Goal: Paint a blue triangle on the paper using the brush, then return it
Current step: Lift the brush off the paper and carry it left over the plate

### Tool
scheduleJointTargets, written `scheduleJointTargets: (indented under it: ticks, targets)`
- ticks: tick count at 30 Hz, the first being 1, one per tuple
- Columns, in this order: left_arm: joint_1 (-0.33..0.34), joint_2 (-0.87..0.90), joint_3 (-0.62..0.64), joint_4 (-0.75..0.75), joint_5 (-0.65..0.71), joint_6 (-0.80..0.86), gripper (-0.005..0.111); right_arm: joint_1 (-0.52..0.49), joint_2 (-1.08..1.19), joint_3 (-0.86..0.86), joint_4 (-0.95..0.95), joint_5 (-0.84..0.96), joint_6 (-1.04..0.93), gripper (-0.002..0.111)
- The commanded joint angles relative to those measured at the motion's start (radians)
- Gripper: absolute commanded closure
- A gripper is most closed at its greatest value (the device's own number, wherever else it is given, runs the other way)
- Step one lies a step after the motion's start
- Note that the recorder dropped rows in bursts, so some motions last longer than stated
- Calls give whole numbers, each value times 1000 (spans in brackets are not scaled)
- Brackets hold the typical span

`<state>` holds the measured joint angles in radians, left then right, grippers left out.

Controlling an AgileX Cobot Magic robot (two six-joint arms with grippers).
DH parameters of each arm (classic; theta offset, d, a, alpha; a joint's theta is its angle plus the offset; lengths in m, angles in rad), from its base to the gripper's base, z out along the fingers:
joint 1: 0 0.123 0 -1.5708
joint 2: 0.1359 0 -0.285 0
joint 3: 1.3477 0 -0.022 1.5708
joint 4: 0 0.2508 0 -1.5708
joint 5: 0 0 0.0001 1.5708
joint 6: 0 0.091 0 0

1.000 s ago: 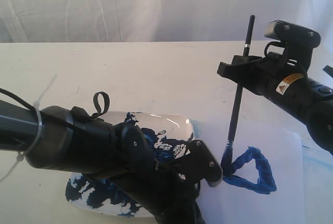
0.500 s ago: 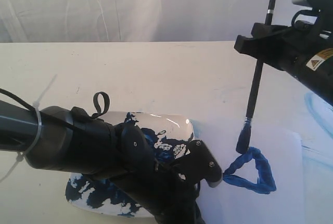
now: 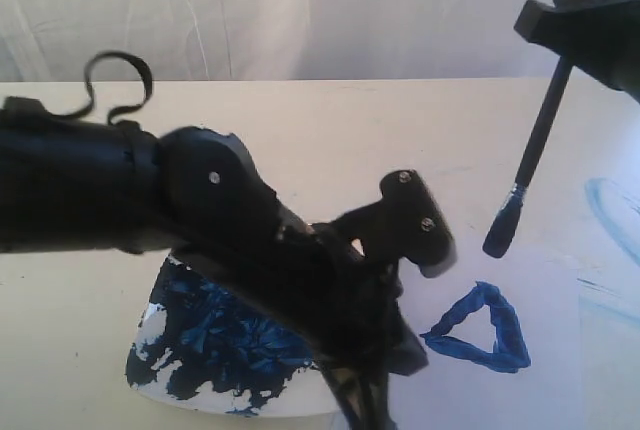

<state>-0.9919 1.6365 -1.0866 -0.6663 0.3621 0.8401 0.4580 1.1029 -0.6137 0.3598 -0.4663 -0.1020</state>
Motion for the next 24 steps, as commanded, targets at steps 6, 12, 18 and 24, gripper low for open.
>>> scheduleJointTargets:
  ticks: [6, 12, 18, 24]
  targets:
    - [118, -348, 34, 673, 273, -636, 107, 1, -74, -3, 41, 82, 68, 108]
    - [122, -673, 132, 783, 316, -808, 107, 32, -21, -4, -74, 44, 304, 108]
    - [122, -963, 281, 978, 409, -1014, 107, 145, 107, -84, -153, 44, 375, 108]
    - [122, -1160, 444, 1040, 431, -1101, 107, 247, 293, -265, -151, 145, 394, 108]
